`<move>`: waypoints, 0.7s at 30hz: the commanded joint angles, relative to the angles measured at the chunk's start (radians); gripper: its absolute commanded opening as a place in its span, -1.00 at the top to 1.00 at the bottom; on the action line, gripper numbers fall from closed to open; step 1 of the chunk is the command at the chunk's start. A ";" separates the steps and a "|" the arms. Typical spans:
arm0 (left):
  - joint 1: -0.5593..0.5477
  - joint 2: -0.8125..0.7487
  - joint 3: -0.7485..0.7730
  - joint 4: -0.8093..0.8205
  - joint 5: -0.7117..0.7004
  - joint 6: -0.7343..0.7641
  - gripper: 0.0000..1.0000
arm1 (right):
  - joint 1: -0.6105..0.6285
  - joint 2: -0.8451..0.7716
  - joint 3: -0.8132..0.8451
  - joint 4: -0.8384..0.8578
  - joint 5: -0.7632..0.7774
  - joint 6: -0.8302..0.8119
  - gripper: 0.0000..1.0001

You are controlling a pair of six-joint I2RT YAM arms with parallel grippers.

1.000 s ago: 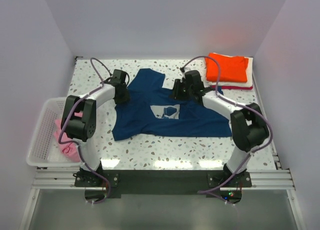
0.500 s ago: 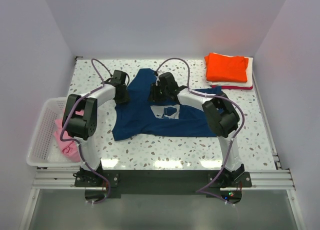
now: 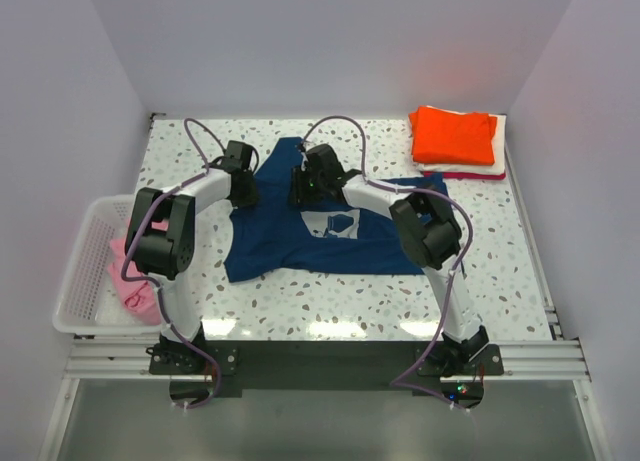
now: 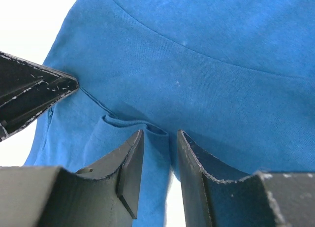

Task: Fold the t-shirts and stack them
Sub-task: Fold the tshirt

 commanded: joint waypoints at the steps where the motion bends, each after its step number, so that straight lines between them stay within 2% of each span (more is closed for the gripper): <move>1: 0.007 -0.014 0.030 0.040 0.023 0.017 1.00 | 0.015 0.015 0.057 -0.015 0.022 -0.018 0.25; 7: 0.007 -0.022 0.032 0.043 0.032 0.015 1.00 | 0.019 0.032 0.055 -0.021 0.041 -0.012 0.30; 11: 0.007 -0.034 0.032 0.040 0.037 0.014 1.00 | 0.021 0.038 0.054 -0.016 0.038 -0.001 0.46; 14: 0.007 -0.052 0.033 0.034 0.041 0.009 1.00 | 0.022 0.040 0.057 -0.019 0.051 0.000 0.70; 19: 0.007 -0.086 0.038 0.021 0.043 0.005 1.00 | 0.021 0.014 0.046 -0.021 0.064 0.002 0.96; 21: 0.007 -0.101 0.041 0.018 0.044 0.005 1.00 | 0.019 -0.008 0.025 -0.007 0.066 0.005 1.00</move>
